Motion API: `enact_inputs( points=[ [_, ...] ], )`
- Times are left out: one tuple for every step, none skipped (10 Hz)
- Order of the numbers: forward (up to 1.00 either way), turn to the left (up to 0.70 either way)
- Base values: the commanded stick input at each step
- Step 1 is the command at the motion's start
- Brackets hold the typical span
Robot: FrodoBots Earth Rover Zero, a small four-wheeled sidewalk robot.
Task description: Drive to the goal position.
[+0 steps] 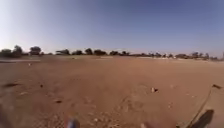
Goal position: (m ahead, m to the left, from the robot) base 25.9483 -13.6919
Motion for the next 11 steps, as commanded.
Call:
enact_inputs(
  points=[
    [1.00, -0.04],
    [1.00, -0.21],
    [1.00, -0.36],
    [1.00, -0.37],
    [1.00, -0.37],
    [1.00, -0.37],
    [1.00, -0.37],
    [1.00, -0.37],
    [1.00, -0.35],
    [1.00, -0.17],
    [1.00, 0.00]
  ],
)
